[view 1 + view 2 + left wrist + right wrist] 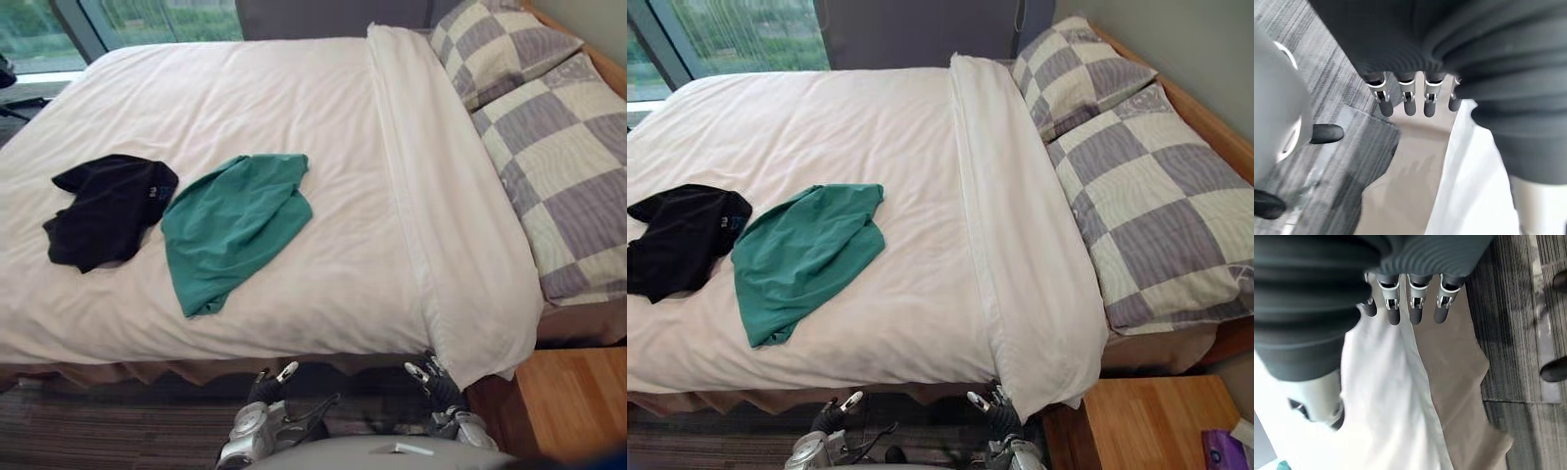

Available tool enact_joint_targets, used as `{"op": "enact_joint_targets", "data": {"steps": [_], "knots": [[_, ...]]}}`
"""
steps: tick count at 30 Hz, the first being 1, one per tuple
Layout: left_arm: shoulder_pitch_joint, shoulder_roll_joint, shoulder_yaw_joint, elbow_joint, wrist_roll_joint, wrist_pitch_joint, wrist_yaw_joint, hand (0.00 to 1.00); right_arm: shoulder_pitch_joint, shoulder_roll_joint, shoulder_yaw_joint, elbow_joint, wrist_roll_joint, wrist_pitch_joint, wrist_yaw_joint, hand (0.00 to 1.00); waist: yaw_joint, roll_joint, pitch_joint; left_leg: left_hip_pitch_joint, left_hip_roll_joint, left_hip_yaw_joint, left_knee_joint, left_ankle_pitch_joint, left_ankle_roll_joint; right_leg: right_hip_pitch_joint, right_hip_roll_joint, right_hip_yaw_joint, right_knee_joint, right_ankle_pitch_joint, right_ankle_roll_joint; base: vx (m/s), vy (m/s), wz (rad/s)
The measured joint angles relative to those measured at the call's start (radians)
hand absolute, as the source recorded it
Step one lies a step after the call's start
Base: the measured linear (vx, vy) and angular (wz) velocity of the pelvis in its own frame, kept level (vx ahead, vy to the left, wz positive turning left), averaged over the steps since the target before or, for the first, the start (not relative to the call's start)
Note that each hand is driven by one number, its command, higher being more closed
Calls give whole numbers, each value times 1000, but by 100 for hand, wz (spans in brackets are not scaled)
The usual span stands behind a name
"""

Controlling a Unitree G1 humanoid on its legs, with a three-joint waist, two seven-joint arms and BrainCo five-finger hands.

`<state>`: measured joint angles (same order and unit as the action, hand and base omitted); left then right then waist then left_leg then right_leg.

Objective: Tidy the bed and pick cloth on bed and put in laundry

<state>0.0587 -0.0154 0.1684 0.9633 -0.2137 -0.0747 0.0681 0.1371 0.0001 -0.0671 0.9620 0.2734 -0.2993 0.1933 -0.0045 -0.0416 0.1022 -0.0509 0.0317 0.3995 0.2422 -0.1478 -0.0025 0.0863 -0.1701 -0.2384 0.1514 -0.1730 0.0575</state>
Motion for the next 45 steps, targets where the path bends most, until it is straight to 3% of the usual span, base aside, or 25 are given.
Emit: {"op": "enact_joint_targets", "data": {"steps": [1, 3, 5, 6, 7, 9, 10, 12, 13, 14, 16, 17, 20, 22, 28, 31, 32, 35, 36, 37, 39, 41, 42, 43, 45], "knots": [[3, 2, 7, -4, 19, -18, -20, 0, 1, -13, -3, 12, -2, 7, 3, 0, 6, 7, 1, -36, 61, 0, 149, -65, 18, 4, -9, -6, -6, -7, -2, -53, 86, -5], [16, 8, 4, -2, 51, -32, -57, 0, 9, -51, -9, 16, -11, 10, 16, 0, -4, 11, -1, -39, 167, -60, 258, -100, -1, 16, -41, 5, 1, -7, 26, -23, 221, 1], [27, 17, -12, 0, 69, -48, -91, 0, 17, -86, -28, 27, -22, 10, 43, 0, -6, 20, -6, -25, 215, -202, 206, -87, -19, -7, -69, 29, 11, -6, 61, 15, 441, -9], [33, 24, -14, 3, 69, -54, -108, 0, 6, -108, -43, 54, -35, 10, 61, 0, -5, 32, -12, -1, 231, -298, 123, -24, -12, -35, -85, 55, 25, -1, 88, 27, 460, -36], [37, 32, -25, 8, 68, -60, -113, 0, -13, -124, -49, 82, -45, 12, 73, 0, -3, 44, -19, 24, 204, -356, 73, -50, -82, -66, -102, 83, 27, 8, 119, 25, 406, -41], [40, 76, -73, 43, 65, -62, -119, 0, -34, -120, -59, 128, -62, 13, 96, 0, -22, 27, -16, 17, 151, -335, 66, -106, -121, -61, -153, 99, -11, 63, 152, 69, 520, -18], [33, 109, -97, 47, 61, -63, -133, 0, -40, -91, -66, 143, -63, 13, 111, 0, -27, -1, -13, 5, 121, -324, 107, -119, -123, -49, -186, 89, -35, 118, 163, 62, 500, -1], [43, 124, -122, 53, 48, -62, -140, 0, -26, -60, -77, 142, -59, 0, 122, 0, -32, 16, -6, -4, 122, -323, 164, -153, -131, -37, -191, 73, -46, 216, 175, -51, 364, -14], [40, 124, -134, 55, 49, -57, -147, 0, -29, -57, -78, 129, -61, -12, 123, 0, -29, 30, 0, -2, 126, -310, 176, -174, -109, -53, -192, 72, -18, 278, 176, -92, 370, -25], [40, 121, -144, 59, 50, -56, -149, 0, -32, -56, -78, 127, -64, -15, 123, 0, -21, 39, -4, -1, 126, -299, 175, -180, -95, -75, -195, 70, 9, 303, 154, -109, 355, -33], [33, 113, -198, 73, 49, -49, -149, 0, -31, -68, -55, 120, -100, -32, 126, 0, -8, 62, -21, 21, 118, -260, 113, -153, -50, -152, -202, -5, 70, 428, -9, -64, 309, -31], [35, 114, -210, 74, 50, -47, -149, 0, -42, -70, -23, 118, -112, -36, 124, 0, -11, 64, -24, 40, 107, -252, 54, -112, -28, -175, -191, -22, 120, 406, -11, -30, 242, -11], [26, 141, -230, 80, 50, -36, -147, 0, -54, -64, 39, 115, -170, -46, 117, 0, -27, 41, -23, 50, 85, -267, -56, -28, -11, -183, -57, -29, 275, 155, -10, -31, 132, 16], [16, 136, -246, 78, 50, -22, -142, 0, -56, -70, 74, 117, -178, -44, 119, 0, -28, 38, -20, 49, 49, -276, -96, 13, -15, -143, -5, -44, 220, 68, -10, -10, 40, 21], [-1, 129, -245, 80, 50, 11, -86, 0, -77, -79, 130, 115, -179, -6, 151, 0, -6, 19, 4, 86, -3, -276, -183, 91, -22, -9, -4, -61, -55, 44, 22, -105, -48, 4], [3, 114, -194, 50, 33, 24, -56, 0, -87, -96, 131, 77, -177, 37, 158, 0, -9, 38, 38, 4, 32, -277, 1, 41, -45, 6, 9, -77, -59, 27, 18, -185, -38, 21], [20, 99, -143, 3, 8, 20, -55, 0, -82, -110, 152, 42, -161, 53, 152, 0, -6, 47, 62, -104, 49, -270, 207, 32, -67, 9, 4, -77, -50, 24, 18, -142, 12, 7], [33, 81, -126, -15, -12, 8, -53, 0, -86, -132, 175, 30, -144, 70, 114, 0, -4, 63, 79, -179, 47, -251, 315, 79, -126, -10, -29, -81, -20, 26, 21, -34, 78, 9], [33, 88, -126, -15, -11, 2, -55, 0, -88, -132, 172, 30, -126, 77, 105, 0, -4, 63, 79, -178, 43, -234, 301, 74, -120, -19, -45, -82, -10, 27, 23, 37, 185, 3], [33, 83, -126, -16, -9, -8, -62, 0, -89, -131, 159, 26, -101, 86, 92, 0, -6, 71, 81, -184, 61, -194, 324, 16, -55, -48, -61, -77, 7, 30, 25, 72, 222, -12], [32, 90, -128, -1, -6, -20, -73, 0, -96, -129, 135, 16, -84, 111, 73, 0, -16, 75, 83, -166, 111, -190, 319, -42, -35, -68, -85, -67, 36, 28, 43, 103, 255, -11], [37, 98, -131, 2, -13, -23, -103, 0, -97, -143, 103, 17, -104, 126, 48, 0, -37, 63, 90, -88, 181, -208, 160, 0, -9, -88, -161, -45, 103, 15, 97, 130, 342, -5], [41, 98, -132, 4, -23, -22, -113, 0, -96, -149, 95, 17, -109, 130, 41, 0, -42, 66, 88, -69, 193, -235, 114, 32, -21, -93, -183, -40, 116, 13, 115, 145, 432, -20], [39, 97, -140, 12, -74, -18, -133, 0, -100, -165, 72, 27, -131, 138, 29, 0, -37, 68, 86, -34, 131, -266, 68, 24, -79, -114, -222, -15, 134, 26, 150, 167, 393, -7], [32, 112, -158, 39, -142, -18, -159, 0, -109, -166, 59, 62, -164, 139, 14, 0, -58, 58, 85, -47, 72, -283, 82, 22, -74, -118, -219, -25, 183, -10, 179, 156, 286, 14]]}}
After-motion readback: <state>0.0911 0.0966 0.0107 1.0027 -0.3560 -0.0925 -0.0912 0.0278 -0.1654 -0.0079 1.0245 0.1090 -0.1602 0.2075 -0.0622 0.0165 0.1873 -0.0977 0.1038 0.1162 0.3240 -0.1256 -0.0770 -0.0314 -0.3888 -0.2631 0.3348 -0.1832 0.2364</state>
